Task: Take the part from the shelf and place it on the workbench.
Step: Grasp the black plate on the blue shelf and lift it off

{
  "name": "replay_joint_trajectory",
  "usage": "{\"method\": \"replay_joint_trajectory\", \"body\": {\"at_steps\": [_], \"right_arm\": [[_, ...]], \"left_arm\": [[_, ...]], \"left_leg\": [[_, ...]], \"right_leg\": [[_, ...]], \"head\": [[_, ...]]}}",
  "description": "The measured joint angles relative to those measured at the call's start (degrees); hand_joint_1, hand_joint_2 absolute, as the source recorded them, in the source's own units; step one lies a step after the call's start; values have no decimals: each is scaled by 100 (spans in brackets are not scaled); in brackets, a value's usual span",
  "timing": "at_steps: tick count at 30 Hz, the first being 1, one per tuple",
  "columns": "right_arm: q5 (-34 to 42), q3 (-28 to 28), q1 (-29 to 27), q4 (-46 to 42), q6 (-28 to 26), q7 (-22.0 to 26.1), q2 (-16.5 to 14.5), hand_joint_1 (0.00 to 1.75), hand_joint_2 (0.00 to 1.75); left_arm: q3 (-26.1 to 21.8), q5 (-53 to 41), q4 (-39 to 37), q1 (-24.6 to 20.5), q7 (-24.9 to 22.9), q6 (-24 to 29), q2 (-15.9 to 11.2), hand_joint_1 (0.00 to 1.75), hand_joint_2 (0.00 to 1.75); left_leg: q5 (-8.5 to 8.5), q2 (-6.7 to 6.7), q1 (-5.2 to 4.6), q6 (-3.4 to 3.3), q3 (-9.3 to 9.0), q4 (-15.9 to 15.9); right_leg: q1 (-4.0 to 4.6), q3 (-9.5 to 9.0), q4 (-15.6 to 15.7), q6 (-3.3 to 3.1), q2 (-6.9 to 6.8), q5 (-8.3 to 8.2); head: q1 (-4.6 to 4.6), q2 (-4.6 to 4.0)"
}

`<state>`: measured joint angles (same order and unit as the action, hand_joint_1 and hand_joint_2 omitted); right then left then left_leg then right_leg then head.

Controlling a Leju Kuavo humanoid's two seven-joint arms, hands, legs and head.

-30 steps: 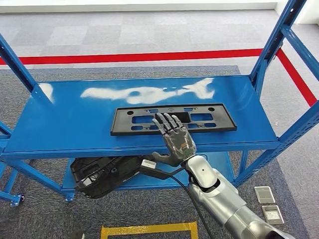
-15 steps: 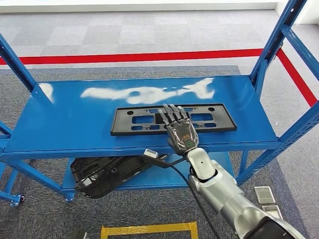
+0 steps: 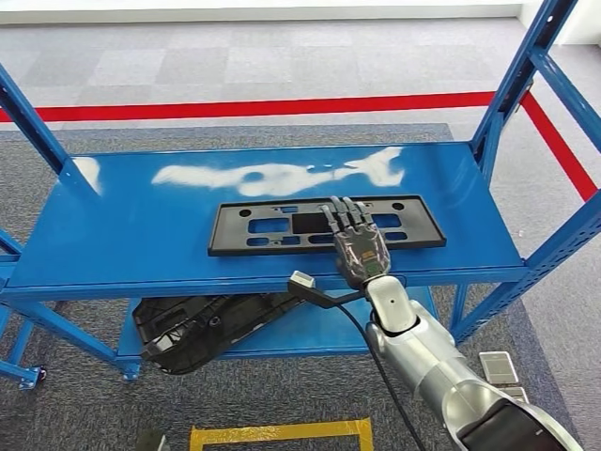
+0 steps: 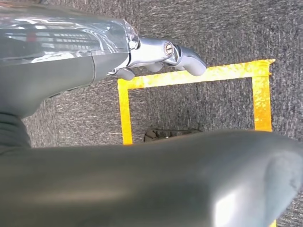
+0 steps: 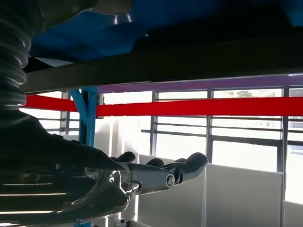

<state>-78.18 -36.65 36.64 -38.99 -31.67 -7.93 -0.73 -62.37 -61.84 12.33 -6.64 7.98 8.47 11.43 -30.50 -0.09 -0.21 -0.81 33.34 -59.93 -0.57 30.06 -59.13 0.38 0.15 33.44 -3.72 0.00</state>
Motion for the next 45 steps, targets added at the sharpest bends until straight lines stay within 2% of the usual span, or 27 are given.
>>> {"method": "replay_joint_trajectory", "body": {"at_steps": [5,6,7,8,9,10,11,12,30,45], "right_arm": [[-11,129,118,335,-103,1,-13,1,175],[-11,156,138,391,-128,5,-16,11,175],[-7,184,156,442,-154,15,-20,30,175],[-2,209,170,489,-176,24,-22,58,175],[2,231,178,533,-203,33,-24,101,175],[-2,248,179,571,-230,37,-25,134,175],[-11,262,175,602,-260,37,-26,160,175],[-28,278,168,629,-296,37,-26,175,175],[-154,448,174,812,-597,163,-72,175,175],[-50,632,134,708,-685,446,-105,175,175]], "left_arm": [[13,-2,0,-32,0,57,0,0,0],[16,-2,0,-35,1,60,0,0,0],[19,-2,0,-37,4,61,0,0,0],[22,-3,0,-38,7,63,0,0,0],[23,-3,0,-38,11,66,0,0,0],[25,-4,0,-38,16,69,0,0,0],[26,-5,0,-38,20,73,0,0,0],[26,-5,0,-37,24,78,0,0,0],[70,-2,0,-45,99,176,0,0,0],[73,51,0,-44,168,244,0,0,0]], "left_leg": [[0,0,0,0,-1,0],[0,0,0,0,-2,0],[0,0,0,0,-2,0],[0,0,0,0,-2,0],[0,0,0,0,-2,0],[0,0,0,0,-2,0],[0,0,0,0,-2,0],[0,0,0,0,-2,0],[0,0,1,0,-5,0],[0,0,1,0,-6,0]], "right_leg": [[0,0,0,0,1,0],[0,-1,0,0,0,0],[0,-1,0,0,0,0],[0,-2,0,0,0,0],[0,-2,0,0,0,0],[0,-2,0,0,0,0],[0,-2,0,0,0,0],[0,-2,0,0,0,0],[1,-6,0,0,0,0],[1,-6,0,0,1,0]], "head": [[0,0],[0,0],[0,0],[0,0],[0,0],[0,0],[0,0],[0,0],[0,0],[0,0]]}}
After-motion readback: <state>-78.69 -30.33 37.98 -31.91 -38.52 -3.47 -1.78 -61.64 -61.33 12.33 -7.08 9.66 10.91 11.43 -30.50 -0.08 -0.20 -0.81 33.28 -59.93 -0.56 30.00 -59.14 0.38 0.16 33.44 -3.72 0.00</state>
